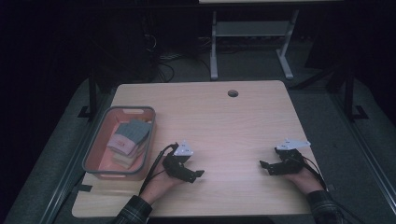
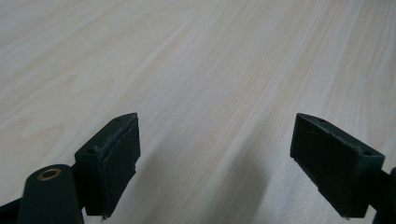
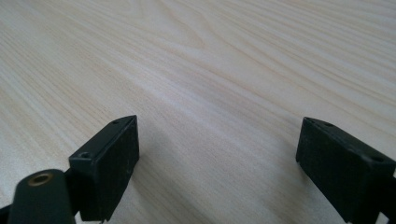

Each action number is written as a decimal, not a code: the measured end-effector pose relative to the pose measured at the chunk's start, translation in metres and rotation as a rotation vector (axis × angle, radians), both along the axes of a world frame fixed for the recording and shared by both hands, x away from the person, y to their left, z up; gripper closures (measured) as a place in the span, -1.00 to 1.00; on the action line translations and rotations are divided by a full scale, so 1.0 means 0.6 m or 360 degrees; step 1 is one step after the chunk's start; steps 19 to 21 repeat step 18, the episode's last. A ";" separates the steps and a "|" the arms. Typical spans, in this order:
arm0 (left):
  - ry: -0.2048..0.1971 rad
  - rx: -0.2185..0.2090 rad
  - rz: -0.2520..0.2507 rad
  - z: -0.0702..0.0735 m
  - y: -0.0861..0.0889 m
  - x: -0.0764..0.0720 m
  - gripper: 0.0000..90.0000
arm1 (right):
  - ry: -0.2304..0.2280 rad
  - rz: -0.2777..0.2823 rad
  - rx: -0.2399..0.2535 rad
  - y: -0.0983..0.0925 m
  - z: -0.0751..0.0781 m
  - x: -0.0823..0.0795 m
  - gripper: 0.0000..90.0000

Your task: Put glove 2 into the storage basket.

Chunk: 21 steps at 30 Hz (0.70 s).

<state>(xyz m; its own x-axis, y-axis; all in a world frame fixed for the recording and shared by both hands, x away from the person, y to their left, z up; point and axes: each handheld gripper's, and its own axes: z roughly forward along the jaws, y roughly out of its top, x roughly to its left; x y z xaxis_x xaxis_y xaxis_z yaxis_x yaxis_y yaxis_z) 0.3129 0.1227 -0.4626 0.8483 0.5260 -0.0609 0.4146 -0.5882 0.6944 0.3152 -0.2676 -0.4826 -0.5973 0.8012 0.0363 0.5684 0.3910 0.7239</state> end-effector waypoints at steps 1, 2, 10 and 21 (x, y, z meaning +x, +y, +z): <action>-0.0003 0.0019 0.0003 -0.005 -0.003 0.000 -0.67 | 0.0000 0.0000 0.0000 0.000 0.000 0.000 -0.71; -0.0002 0.0026 -0.0003 -0.008 -0.005 0.001 -0.69 | -0.0001 0.0000 0.0000 0.000 0.000 0.000 -0.71; -0.0100 0.0002 -0.0046 -0.026 -0.009 -0.006 -0.73 | 0.0002 -0.0002 0.0001 0.000 0.000 0.000 -0.71; -0.0100 0.0001 -0.0045 -0.026 -0.010 -0.006 -0.73 | -0.0001 0.0002 -0.0001 0.000 0.000 0.000 -0.71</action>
